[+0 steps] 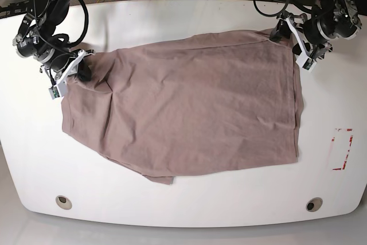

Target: Fold the T-shirt properly

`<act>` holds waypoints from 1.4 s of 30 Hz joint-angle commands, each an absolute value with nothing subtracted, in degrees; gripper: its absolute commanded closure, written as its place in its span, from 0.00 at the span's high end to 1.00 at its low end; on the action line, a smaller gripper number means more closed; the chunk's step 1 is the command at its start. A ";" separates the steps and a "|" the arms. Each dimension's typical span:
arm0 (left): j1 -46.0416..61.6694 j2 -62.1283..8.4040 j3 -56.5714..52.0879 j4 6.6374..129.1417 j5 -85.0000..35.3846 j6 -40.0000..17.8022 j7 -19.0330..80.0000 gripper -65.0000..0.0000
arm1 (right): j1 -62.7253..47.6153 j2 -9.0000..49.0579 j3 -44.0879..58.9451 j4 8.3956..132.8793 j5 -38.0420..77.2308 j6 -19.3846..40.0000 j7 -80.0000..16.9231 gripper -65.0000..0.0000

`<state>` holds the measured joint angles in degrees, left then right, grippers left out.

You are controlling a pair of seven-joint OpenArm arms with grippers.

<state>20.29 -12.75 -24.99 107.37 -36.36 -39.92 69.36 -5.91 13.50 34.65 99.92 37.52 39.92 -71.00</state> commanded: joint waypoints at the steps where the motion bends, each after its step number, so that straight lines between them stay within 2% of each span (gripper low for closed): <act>1: 18.77 -13.49 -23.16 108.53 -31.78 -40.00 68.35 0.69 | -5.32 14.55 34.95 100.88 38.46 40.00 -70.02 0.00; 6: 17.89 -14.90 -19.30 108.53 -23.87 -40.00 68.35 0.69 | -5.32 14.46 34.95 100.88 38.55 40.00 -70.02 0.00; 11: 17.63 -19.21 -11.82 108.62 -23.43 -40.00 68.35 0.68 | -5.32 14.46 34.95 100.88 38.55 40.00 -70.02 0.00; 17: 18.95 -22.20 -8.84 108.62 -23.25 -40.00 68.35 0.68 | -5.32 14.46 34.95 100.88 38.55 40.00 -70.02 0.00; 20: 19.21 -22.81 -8.66 108.62 -23.16 -40.00 68.35 0.58 | -5.32 14.46 34.95 100.88 38.55 40.00 -70.02 0.00; 25: 18.95 -22.90 -8.66 108.26 -22.81 -40.00 68.35 0.28 | -5.32 14.46 34.95 100.88 38.55 40.00 -70.02 0.00; 30: 18.95 -22.73 -8.84 108.62 -23.08 -40.00 68.35 0.11 | -4.97 14.46 34.95 100.88 38.55 40.00 -70.02 0.00; 34: 19.21 -22.73 -8.92 111.43 -23.16 -40.00 68.26 0.06 | -4.97 14.46 34.95 100.88 38.55 40.00 -70.02 0.00; 42: 21.85 -23.25 -9.01 114.59 -23.16 -40.00 68.26 0.06 | -5.05 14.46 34.95 100.88 38.55 40.00 -70.02 0.00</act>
<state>21.19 -22.13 -8.62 113.71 -23.14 -39.94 68.10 -5.74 13.50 34.68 99.92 37.65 39.92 -70.98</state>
